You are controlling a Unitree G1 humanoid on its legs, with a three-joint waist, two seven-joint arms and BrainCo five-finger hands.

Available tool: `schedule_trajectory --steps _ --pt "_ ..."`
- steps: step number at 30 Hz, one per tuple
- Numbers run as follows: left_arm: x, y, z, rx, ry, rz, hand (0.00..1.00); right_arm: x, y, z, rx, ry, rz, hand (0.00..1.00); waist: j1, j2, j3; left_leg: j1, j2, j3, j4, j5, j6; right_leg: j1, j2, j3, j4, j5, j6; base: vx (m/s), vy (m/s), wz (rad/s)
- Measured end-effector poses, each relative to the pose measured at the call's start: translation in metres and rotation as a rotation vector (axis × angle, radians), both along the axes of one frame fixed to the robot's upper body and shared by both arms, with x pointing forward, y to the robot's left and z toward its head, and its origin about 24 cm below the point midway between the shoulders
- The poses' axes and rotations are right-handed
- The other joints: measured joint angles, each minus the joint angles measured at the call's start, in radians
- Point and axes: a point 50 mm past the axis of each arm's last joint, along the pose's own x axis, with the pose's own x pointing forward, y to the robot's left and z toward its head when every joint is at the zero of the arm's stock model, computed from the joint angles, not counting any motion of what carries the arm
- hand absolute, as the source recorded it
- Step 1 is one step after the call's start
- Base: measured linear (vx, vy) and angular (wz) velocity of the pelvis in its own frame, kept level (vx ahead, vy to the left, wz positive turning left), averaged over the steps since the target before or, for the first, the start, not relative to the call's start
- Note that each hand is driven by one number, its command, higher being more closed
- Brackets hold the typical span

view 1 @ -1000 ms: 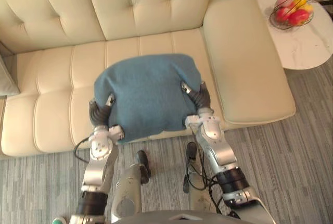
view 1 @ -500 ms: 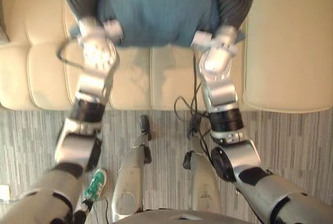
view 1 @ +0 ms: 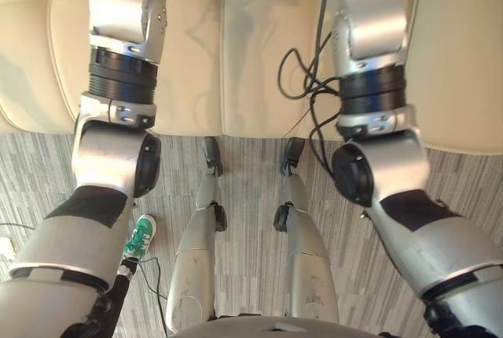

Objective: Pick up cushions and gather them together orderly.

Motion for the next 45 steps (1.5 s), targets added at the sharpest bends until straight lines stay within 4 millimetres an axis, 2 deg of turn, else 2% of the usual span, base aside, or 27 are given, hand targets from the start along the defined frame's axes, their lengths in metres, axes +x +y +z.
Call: schedule_trajectory --steps 5,8,12,16,21,25,27,28,32,35,36,37,38,40,41,42,43,44,45 --pt "0.024 0.018 -0.044 -0.025 0.156 -0.014 0.0 0.011 0.002 -0.006 -0.05 0.075 0.101 0.0 -0.007 -0.001 0.001 -0.058 0.009 -0.01 0.0 0.008 -0.011 -0.053 0.006 -0.005 0.0 0.0 0.0 0.06 0.103 0.03" --pt "0.032 0.021 -0.067 -0.026 0.224 -0.034 0.0 0.019 -0.002 -0.021 -0.044 0.124 0.129 0.0 -0.015 0.0 0.027 -0.073 0.012 -0.009 0.0 0.009 -0.013 -0.07 0.009 -0.004 0.0 0.0 0.0 0.03 0.106 -0.02" --pt "0.035 0.026 -0.077 -0.048 0.249 -0.05 0.0 0.019 -0.004 -0.023 -0.028 0.12 0.147 0.0 -0.017 0.0 0.04 -0.098 0.019 -0.003 0.001 0.013 -0.014 -0.097 0.016 0.001 0.0 0.002 -0.002 0.02 0.062 -0.05" --pt "0.031 0.033 -0.083 -0.117 0.213 -0.094 0.0 0.007 -0.003 -0.017 -0.01 0.045 0.195 0.0 -0.019 -0.002 0.048 -0.115 0.028 0.008 0.013 0.012 -0.015 -0.116 0.025 0.012 0.001 0.003 -0.004 0.03 0.057 -0.08" --pt "0.025 0.046 -0.097 -0.168 0.196 -0.098 0.0 -0.002 -0.012 -0.022 -0.002 -0.011 0.188 0.0 -0.025 -0.002 0.048 -0.112 0.036 0.015 0.029 0.01 -0.016 -0.11 0.031 0.021 0.001 0.006 -0.007 0.02 0.05 -0.05" --pt "0.02 0.063 -0.112 -0.192 0.203 -0.069 0.0 -0.006 -0.028 -0.032 0.029 -0.032 0.187 0.0 -0.023 -0.003 0.048 -0.109 0.051 0.015 0.066 -0.005 -0.019 -0.106 0.04 0.04 0.028 0.006 -0.007 -0.01 0.042 -0.08" --pt "0.012 0.087 -0.119 -0.206 0.189 -0.024 0.0 -0.015 -0.041 -0.042 0.015 -0.057 0.169 0.0 -0.023 -0.011 0.053 -0.102 0.063 0.021 0.115 -0.026 -0.02 -0.082 0.046 0.056 0.03 0.005 -0.007 -0.05 0.008 -0.11" --pt "0.01 0.092 -0.12 -0.205 0.185 -0.01 0.0 -0.015 -0.044 -0.045 0.013 -0.055 0.166 0.0 -0.023 -0.015 0.055 -0.097 0.066 0.023 0.123 -0.031 -0.02 -0.074 0.048 0.06 0.03 0.005 -0.007 -0.06 -0.016 -0.16" --pt "-0.011 0.125 -0.144 -0.224 0.163 0.074 0.0 -0.024 -0.087 -0.086 0.014 -0.002 0.058 0.0 -0.022 -0.022 0.059 -0.058 0.091 0.021 0.207 -0.08 -0.02 -0.019 0.057 0.057 0.085 -0.033 -0.013 -0.11 -0.057 -0.06" --pt "-0.031 0.152 -0.179 -0.222 0.222 0.161 0.0 -0.041 -0.121 -0.12 0.012 0.046 -0.02 0.0 -0.023 -0.022 0.059 -0.014 0.1 0.016 0.253 -0.119 -0.02 0.018 0.055 0.057 0.15 -0.089 -0.009 -0.12 -0.071 0.01" --pt "-0.04 0.162 -0.194 -0.229 0.252 0.196 0.0 -0.046 -0.128 -0.132 0.013 0.066 -0.036 0.0 -0.023 -0.022 0.059 0.005 0.102 0.016 0.262 -0.125 -0.021 0.035 0.054 0.056 0.167 -0.101 -0.007 -0.05 -0.057 0.03" --pt "-0.054 0.174 -0.216 -0.231 0.305 0.244 0.0 -0.053 -0.136 -0.153 0.008 0.111 -0.042 0.0 -0.019 -0.022 0.059 0.044 0.105 0.015 0.271 -0.135 -0.024 0.067 0.053 0.055 0.192 -0.122 -0.007 -0.03 -0.058 0.03" --pt "-0.06 0.178 -0.225 -0.233 0.326 0.261 0.0 -0.057 -0.139 -0.163 0.01 0.136 -0.039 0.0 -0.016 -0.023 0.059 0.067 0.105 0.015 0.271 -0.137 -0.025 0.084 0.052 0.054 0.205 -0.133 -0.006 0.0 -0.058 0.05" --pt "-0.081 0.191 -0.263 -0.274 0.421 0.325 0.0 -0.062 -0.143 -0.199 0.015 0.241 -0.023 0.0 -0.012 -0.024 0.059 0.156 0.104 0.011 0.271 -0.149 -0.027 0.154 0.046 0.049 0.251 -0.173 -0.013 0.05 -0.064 0.08" --pt "-0.094 0.193 -0.289 -0.307 0.489 0.342 0.0 -0.068 -0.141 -0.223 0.042 0.302 0.006 0.0 -0.007 -0.024 0.058 0.225 0.103 0.011 0.272 -0.164 -0.029 0.208 0.041 0.047 0.282 -0.206 -0.012 0.08 -0.058 0.08" --pt "-0.098 0.192 -0.298 -0.313 0.513 0.342 0.0 -0.07 -0.14 -0.231 0.054 0.32 0.021 0.0 -0.007 -0.026 0.057 0.244 0.103 0.011 0.272 -0.17 -0.031 0.225 0.04 0.047 0.291 -0.217 -0.01 0.1 -0.056 0.06" --pt "-0.108 0.189 -0.316 -0.321 0.566 0.341 0.0 -0.074 -0.137 -0.25 0.071 0.374 0.043 0.0 -0.007 -0.031 0.053 0.282 0.102 0.011 0.277 -0.182 -0.031 0.256 0.038 0.046 0.307 -0.237 -0.009 0.11 -0.051 0.0" --pt "-0.123 0.181 -0.345 -0.346 0.657 0.324 0.0 -0.081 -0.131 -0.278 0.104 0.46 0.076 0.0 -0.004 -0.039 0.034 0.318 0.104 0.013 0.294 -0.21 -0.026 0.29 0.036 0.044 0.324 -0.269 -0.009 0.14 -0.047 -0.01" --pt "-0.129 0.177 -0.356 -0.359 0.694 0.313 0.0 -0.083 -0.129 -0.288 0.115 0.495 0.091 0.0 -0.004 -0.041 0.03 0.335 0.105 0.014 0.3 -0.222 -0.029 0.31 0.036 0.042 0.325 -0.279 -0.009 0.14 -0.025 -0.03"
